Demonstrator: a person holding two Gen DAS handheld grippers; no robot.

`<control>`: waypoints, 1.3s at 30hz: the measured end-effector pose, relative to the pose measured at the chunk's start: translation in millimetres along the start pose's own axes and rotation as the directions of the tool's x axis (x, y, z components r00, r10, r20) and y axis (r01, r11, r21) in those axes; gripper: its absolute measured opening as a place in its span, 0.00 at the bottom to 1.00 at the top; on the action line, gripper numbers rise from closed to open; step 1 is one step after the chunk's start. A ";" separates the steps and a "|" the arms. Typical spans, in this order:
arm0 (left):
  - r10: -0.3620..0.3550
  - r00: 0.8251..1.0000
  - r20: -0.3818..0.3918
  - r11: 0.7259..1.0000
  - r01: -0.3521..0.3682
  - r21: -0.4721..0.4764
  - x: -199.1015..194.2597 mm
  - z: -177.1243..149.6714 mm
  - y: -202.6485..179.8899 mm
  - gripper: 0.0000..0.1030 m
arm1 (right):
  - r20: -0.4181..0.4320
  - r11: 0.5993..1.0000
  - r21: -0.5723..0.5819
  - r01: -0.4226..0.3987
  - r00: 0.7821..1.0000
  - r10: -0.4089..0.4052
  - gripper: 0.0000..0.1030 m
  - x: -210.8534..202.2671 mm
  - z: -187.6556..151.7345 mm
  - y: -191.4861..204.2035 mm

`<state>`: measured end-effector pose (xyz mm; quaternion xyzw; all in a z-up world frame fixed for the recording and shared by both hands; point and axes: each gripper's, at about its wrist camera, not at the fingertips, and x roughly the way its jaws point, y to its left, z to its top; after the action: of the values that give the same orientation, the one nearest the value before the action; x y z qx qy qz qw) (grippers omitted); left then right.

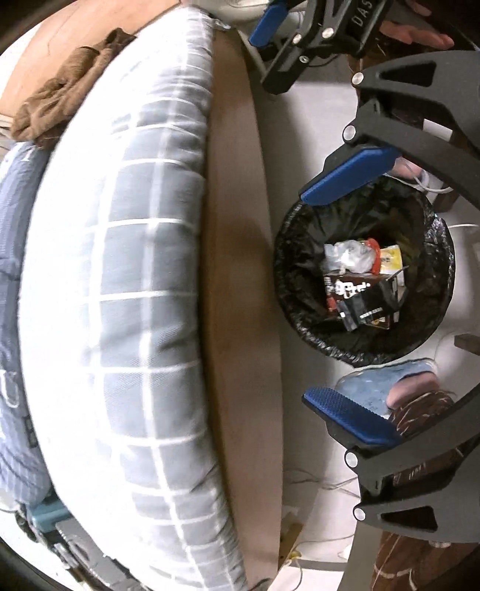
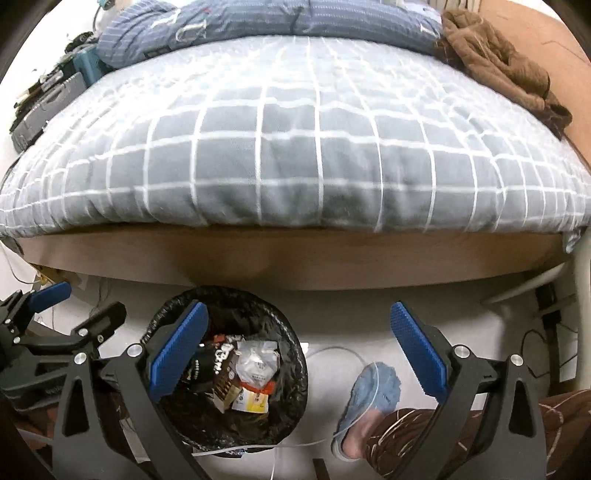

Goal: Collect trash

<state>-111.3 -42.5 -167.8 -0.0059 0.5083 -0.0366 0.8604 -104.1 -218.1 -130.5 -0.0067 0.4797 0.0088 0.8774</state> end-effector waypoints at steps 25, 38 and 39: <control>-0.023 0.956 0.292 1.000 0.024 -0.001 -230.9 19.6 -1.7 0.94 | 0.291 0.999 0.013 -0.032 0.956 0.027 0.92 -206.4 27.7 4.9; -0.025 0.960 0.280 1.000 0.025 0.004 -229.6 6.5 6.8 0.94 | 0.278 1.000 0.023 -0.003 0.961 -0.004 0.92 -204.3 13.2 10.2; -0.026 0.960 0.279 1.000 0.026 0.002 -229.0 5.3 6.7 0.94 | 0.278 1.000 0.021 -0.001 0.961 -0.005 0.92 -204.2 12.6 10.0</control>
<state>-216.4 -20.1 34.6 -0.0187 0.3819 -0.0462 0.9228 -203.9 -209.7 48.1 0.0034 0.3520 0.0036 0.9360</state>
